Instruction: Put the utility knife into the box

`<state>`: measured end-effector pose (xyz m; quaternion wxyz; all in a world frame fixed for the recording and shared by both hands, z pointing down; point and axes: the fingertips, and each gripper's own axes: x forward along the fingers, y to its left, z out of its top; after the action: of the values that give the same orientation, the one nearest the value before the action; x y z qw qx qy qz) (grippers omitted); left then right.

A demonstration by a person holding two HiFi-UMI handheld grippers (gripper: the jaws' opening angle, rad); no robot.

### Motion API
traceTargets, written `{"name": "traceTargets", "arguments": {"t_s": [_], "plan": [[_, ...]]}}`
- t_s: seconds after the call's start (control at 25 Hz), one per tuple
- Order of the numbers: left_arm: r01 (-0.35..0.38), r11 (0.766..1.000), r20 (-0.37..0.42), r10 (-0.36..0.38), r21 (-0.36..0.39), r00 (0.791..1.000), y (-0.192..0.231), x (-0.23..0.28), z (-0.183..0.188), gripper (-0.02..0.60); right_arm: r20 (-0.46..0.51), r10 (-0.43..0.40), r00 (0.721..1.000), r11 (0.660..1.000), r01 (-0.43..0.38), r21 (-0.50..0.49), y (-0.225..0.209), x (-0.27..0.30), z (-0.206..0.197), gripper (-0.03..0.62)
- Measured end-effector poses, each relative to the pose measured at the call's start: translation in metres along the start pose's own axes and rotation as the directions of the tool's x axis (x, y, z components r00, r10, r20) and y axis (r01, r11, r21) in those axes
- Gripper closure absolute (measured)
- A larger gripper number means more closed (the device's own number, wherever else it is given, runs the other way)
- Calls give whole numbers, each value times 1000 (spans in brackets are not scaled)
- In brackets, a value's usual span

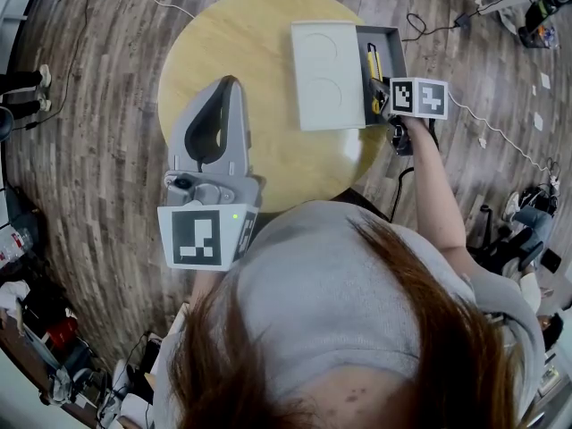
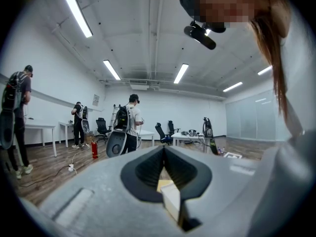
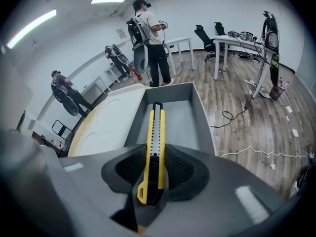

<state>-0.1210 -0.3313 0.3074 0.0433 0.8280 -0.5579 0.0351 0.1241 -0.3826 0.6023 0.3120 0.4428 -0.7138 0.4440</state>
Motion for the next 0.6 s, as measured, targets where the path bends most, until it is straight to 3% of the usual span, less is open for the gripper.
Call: {"name": "traceTargets", "arguments": {"t_s": [0.6], "plan": [[-20, 1000, 1, 20, -17, 1000, 4, -5, 1, 588, -65, -18, 998, 1000, 18, 7, -5, 16, -8, 474]]}}
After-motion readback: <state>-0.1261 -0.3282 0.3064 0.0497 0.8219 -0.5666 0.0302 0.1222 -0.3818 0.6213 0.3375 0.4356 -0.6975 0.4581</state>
